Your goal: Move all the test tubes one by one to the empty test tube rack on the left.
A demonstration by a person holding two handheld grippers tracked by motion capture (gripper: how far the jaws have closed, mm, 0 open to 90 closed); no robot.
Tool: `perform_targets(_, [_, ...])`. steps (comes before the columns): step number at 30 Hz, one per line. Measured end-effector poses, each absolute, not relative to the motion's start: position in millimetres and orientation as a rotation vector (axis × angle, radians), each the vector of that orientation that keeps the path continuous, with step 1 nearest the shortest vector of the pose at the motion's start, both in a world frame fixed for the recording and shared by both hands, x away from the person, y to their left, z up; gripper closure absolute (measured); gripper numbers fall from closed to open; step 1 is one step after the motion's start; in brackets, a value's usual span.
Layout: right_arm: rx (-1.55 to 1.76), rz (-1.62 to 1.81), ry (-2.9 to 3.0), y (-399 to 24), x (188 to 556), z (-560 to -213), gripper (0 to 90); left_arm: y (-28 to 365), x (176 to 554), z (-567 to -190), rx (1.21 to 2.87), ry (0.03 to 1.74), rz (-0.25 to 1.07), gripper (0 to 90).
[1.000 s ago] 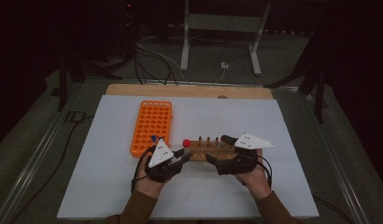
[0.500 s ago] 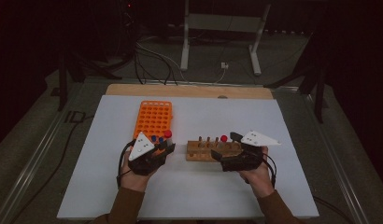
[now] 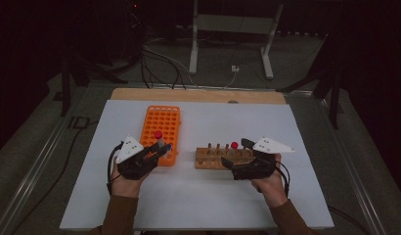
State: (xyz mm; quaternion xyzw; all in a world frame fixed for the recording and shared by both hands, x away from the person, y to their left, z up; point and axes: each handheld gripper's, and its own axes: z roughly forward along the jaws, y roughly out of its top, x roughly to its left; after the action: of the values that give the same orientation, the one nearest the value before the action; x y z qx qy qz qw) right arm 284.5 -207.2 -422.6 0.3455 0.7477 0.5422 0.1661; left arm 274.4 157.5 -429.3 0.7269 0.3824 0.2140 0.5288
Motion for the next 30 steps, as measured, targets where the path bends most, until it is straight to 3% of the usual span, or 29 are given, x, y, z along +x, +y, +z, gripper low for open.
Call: perform_targets(30, [0.978,1.542,2.137,-207.1,284.8,-423.2,0.0,167.9,285.0,-450.9,1.747,1.040,0.669,74.8])
